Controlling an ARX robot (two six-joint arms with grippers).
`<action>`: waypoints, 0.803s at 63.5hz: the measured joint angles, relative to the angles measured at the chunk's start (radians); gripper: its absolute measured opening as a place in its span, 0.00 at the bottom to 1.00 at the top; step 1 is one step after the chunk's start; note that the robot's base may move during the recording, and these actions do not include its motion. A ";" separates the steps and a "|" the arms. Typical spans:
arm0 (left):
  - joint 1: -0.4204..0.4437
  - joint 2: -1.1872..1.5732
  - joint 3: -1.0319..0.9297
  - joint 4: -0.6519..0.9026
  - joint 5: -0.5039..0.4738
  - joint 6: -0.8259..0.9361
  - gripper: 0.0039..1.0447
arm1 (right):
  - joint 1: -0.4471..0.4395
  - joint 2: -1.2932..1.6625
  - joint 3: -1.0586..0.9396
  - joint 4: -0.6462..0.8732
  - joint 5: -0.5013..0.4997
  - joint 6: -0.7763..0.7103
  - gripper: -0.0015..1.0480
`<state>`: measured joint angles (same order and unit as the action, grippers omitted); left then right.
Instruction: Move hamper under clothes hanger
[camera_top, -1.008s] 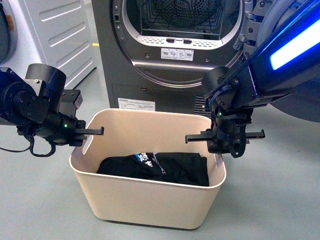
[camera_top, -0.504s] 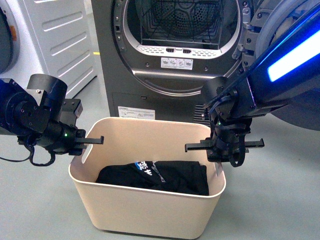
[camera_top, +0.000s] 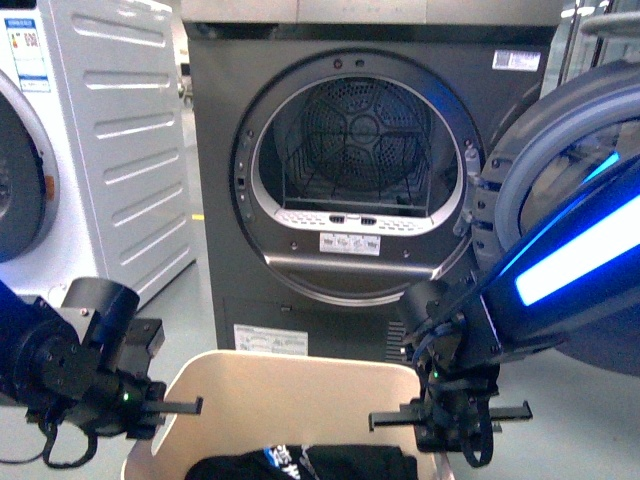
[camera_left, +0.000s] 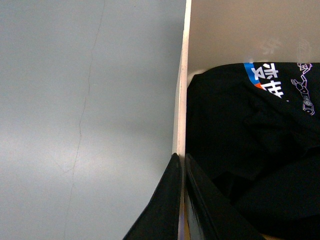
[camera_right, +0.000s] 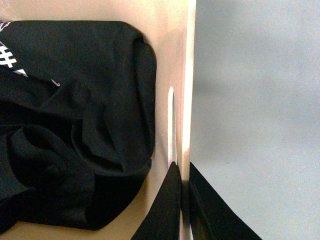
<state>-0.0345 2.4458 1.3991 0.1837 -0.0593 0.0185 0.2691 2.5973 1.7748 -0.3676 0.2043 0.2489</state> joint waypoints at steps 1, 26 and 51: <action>0.000 0.000 0.000 0.000 0.000 0.000 0.04 | 0.000 0.000 0.000 0.000 0.000 0.000 0.03; 0.000 0.000 0.000 0.000 0.000 0.000 0.04 | 0.000 0.000 0.000 0.000 0.000 0.000 0.03; 0.034 -0.002 0.000 0.000 -0.023 0.000 0.04 | 0.039 -0.002 0.000 0.004 -0.026 0.006 0.03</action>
<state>-0.0002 2.4439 1.3991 0.1833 -0.0826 0.0189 0.3084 2.5958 1.7748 -0.3634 0.1780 0.2554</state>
